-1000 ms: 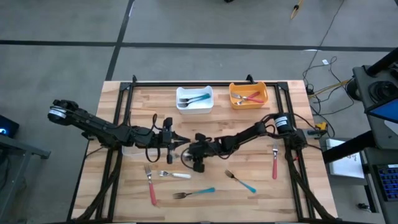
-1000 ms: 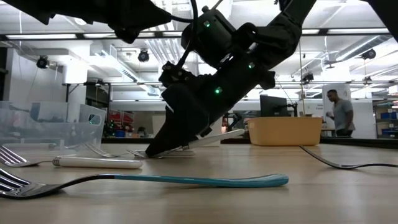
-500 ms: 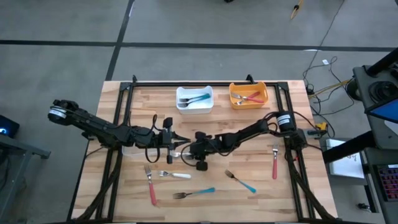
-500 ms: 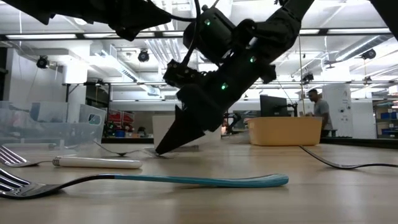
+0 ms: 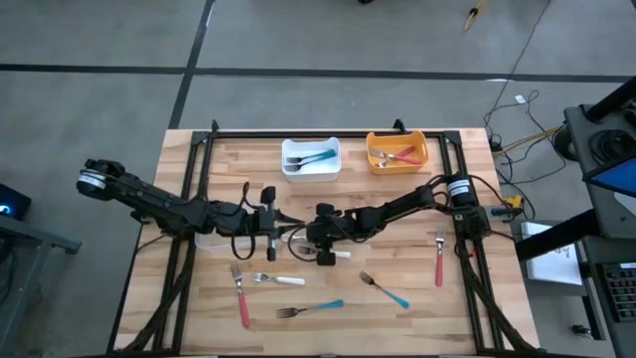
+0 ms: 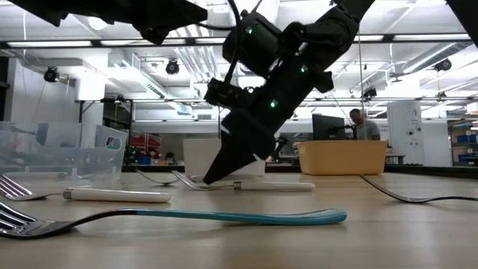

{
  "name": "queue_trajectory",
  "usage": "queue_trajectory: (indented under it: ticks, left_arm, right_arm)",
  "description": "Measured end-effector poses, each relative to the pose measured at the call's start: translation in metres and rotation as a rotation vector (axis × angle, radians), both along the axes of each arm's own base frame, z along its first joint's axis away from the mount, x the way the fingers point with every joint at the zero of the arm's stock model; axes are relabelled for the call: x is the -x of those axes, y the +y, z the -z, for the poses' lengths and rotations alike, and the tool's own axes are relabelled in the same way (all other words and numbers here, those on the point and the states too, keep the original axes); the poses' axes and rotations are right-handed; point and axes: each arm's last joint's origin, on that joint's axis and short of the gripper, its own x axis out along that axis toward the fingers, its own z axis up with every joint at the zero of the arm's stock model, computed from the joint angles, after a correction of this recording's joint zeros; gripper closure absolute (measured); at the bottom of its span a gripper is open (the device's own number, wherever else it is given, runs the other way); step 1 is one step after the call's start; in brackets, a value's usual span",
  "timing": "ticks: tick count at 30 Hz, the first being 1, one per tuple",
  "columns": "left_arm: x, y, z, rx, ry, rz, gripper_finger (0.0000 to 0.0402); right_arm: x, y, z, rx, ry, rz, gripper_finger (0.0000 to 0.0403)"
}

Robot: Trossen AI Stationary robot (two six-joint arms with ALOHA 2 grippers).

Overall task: Sort silverware by color (type)
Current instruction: Put the top white fork into the transparent bin

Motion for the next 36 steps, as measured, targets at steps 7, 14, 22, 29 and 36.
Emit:
queue_trajectory:
  ticks: [7, 14, 22, 29, 36]
  left_arm:
    - [-0.003, -0.001, -0.011, 0.004, -0.029, 0.000, 0.0402]
    - [-0.007, -0.002, -0.023, 0.007, -0.029, 0.003, 0.0402]
    - [-0.010, -0.003, -0.031, 0.005, 0.010, 0.003, 0.0402]
    - [-0.010, -0.003, -0.033, 0.006, 0.007, 0.003, 0.0402]
    - [-0.010, -0.003, -0.033, 0.013, 0.008, 0.003, 0.0402]
  right_arm:
    - [0.002, -0.005, 0.008, -0.019, 0.017, 0.012, 0.0348]
    - [0.003, -0.005, 0.009, -0.015, 0.022, 0.010, 0.0361]
    - [0.007, -0.006, -0.001, 0.056, 0.013, 0.007, 0.0371]
    - [0.034, -0.010, -0.032, 0.109, -0.023, 0.050, 0.0377]
    - [0.075, -0.015, -0.058, 0.146, -0.149, 0.171, 0.0378]
